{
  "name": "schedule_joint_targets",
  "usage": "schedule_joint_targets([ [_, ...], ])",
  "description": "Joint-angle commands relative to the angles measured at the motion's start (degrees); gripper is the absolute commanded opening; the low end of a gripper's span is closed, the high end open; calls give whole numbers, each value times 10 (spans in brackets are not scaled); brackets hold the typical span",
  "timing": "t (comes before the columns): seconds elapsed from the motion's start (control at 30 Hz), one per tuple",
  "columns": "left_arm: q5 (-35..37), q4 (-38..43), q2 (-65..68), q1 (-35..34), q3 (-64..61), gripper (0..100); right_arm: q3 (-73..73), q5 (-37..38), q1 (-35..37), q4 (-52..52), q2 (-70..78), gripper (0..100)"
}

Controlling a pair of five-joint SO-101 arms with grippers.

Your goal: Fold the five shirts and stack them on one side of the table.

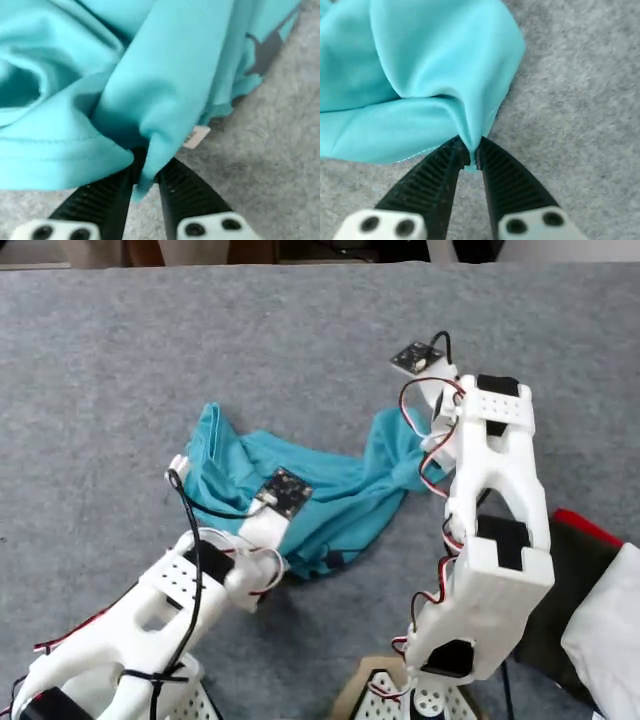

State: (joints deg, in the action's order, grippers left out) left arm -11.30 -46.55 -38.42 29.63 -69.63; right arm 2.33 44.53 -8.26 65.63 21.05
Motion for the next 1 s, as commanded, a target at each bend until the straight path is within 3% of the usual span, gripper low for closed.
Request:
schedule_joint_targets([
  [0.0,-4,7,-11,-30,25,18,-30,-8,8,-6,-1,4],
  [0.1,-4,-26,-12,-62,69,18,-30,-8,7,-6,-3,4],
  [0.3,-3,-183,-8,-103,251,18,-36,-19,7,0,-7,4],
  [0.63,-4,-324,-7,-185,578,18,-184,-89,7,142,-191,4],
  [0.97,0,-360,-7,-239,832,18,-319,-138,8,204,-409,4],
])
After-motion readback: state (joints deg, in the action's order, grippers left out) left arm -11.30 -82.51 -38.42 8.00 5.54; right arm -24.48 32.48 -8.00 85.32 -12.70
